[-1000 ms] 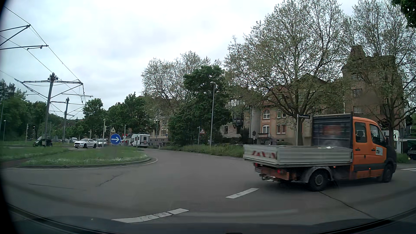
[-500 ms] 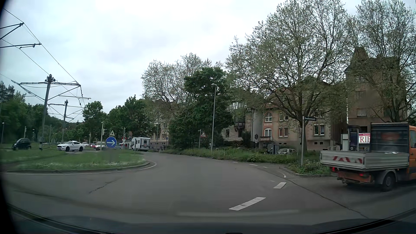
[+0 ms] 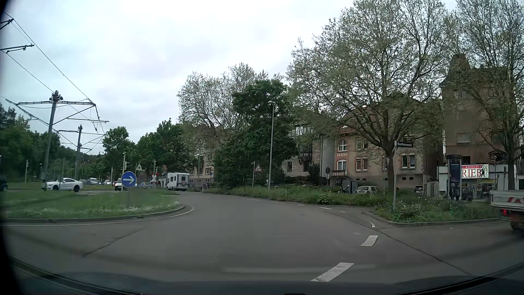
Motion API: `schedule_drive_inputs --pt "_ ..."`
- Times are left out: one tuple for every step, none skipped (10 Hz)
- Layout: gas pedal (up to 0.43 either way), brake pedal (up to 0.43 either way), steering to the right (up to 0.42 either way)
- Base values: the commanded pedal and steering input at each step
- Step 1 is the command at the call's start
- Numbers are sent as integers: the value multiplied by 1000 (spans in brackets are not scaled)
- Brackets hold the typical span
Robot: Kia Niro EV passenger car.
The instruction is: Follow the waypoints while adhering to traffic rules and regulations
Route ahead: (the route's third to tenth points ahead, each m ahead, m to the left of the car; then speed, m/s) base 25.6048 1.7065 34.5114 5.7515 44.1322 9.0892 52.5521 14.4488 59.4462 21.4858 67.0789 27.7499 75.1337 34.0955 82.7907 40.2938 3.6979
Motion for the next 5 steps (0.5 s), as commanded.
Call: schedule_drive_inputs --pt "539 0 -17" --pt "539 0 -14" --pt "539 0 -21" --pt "539 0 -29" --pt "531 0 -29"
